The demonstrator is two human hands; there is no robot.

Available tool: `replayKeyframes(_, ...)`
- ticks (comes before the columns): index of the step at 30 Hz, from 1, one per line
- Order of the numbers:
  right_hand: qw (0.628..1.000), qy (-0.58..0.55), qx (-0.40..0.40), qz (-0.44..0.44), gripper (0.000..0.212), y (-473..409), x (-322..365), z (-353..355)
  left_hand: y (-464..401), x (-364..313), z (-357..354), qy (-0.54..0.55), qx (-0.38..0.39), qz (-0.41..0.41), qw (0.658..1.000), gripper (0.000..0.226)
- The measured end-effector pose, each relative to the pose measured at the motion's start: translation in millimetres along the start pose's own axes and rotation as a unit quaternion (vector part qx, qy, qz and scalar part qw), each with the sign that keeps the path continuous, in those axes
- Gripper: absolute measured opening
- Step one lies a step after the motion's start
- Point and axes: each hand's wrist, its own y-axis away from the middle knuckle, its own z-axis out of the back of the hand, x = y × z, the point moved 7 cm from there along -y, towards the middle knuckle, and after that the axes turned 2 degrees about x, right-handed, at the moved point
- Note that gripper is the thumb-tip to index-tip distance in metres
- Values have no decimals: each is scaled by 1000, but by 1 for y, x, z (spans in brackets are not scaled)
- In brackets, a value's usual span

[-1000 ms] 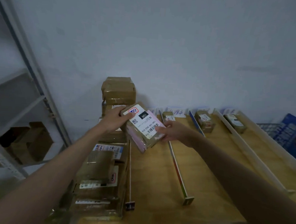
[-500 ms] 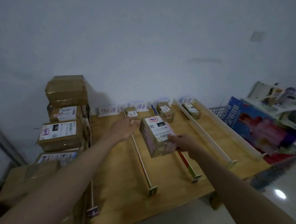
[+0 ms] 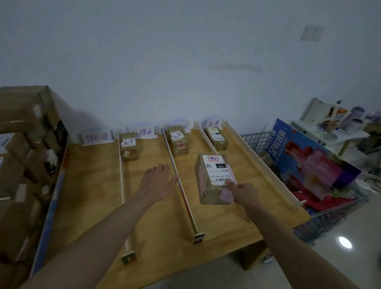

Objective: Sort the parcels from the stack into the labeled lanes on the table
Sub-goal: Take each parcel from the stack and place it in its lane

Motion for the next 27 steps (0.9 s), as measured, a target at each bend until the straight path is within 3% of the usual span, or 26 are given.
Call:
replayKeyframes(9,999,34,22,-6,48,-92,-26,47,-53,-62,-21,-22,4,31,999,53)
replayKeyframes(19,996,82,42,18,54,-203,14,18,-166,-46,-27,-31,-9,57,998,53)
replayKeyframes(27,994,88,70,13,45,-287,39,-17,-249,-25,-40,-23,1,76,997,49)
